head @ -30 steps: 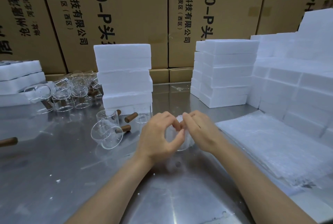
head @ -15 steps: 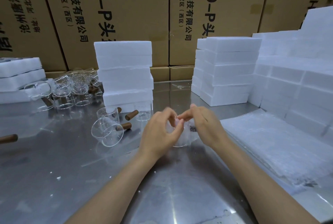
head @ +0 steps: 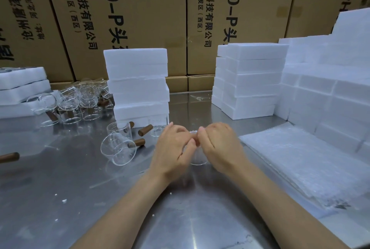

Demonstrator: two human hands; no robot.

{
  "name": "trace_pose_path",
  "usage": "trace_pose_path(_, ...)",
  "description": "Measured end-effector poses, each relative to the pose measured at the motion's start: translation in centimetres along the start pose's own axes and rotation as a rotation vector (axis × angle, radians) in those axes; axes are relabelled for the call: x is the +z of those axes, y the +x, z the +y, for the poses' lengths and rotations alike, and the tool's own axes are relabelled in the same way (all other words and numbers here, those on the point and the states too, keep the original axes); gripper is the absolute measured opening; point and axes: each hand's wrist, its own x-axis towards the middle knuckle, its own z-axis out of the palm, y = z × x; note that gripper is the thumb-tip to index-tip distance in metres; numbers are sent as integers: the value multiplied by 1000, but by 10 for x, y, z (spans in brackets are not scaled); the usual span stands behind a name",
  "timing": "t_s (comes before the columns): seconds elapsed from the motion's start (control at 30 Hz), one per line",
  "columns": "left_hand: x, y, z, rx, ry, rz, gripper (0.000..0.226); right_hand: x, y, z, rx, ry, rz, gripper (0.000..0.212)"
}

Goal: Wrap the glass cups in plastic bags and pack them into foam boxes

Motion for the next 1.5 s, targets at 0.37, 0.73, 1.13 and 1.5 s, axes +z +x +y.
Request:
trace_pose_path(0.37, 5, 2, -1, -32, -18, -5, 56, 6, 1, -1, -36, -14, -66, 45)
trace_pose_path(0.73, -35, 18, -12, -357, -534, 624, 35, 4, 4, -8, 8, -38, -4, 56)
trace_pose_path(1.13, -117, 99, -99, -815, -567, 757, 54, 3, 167, -7, 669, 1037, -24, 51)
trace_pose_path(1.5, -114, 127, -99, -845, -675, 776, 34, 18, 223, -42, 566, 1058, -49, 51)
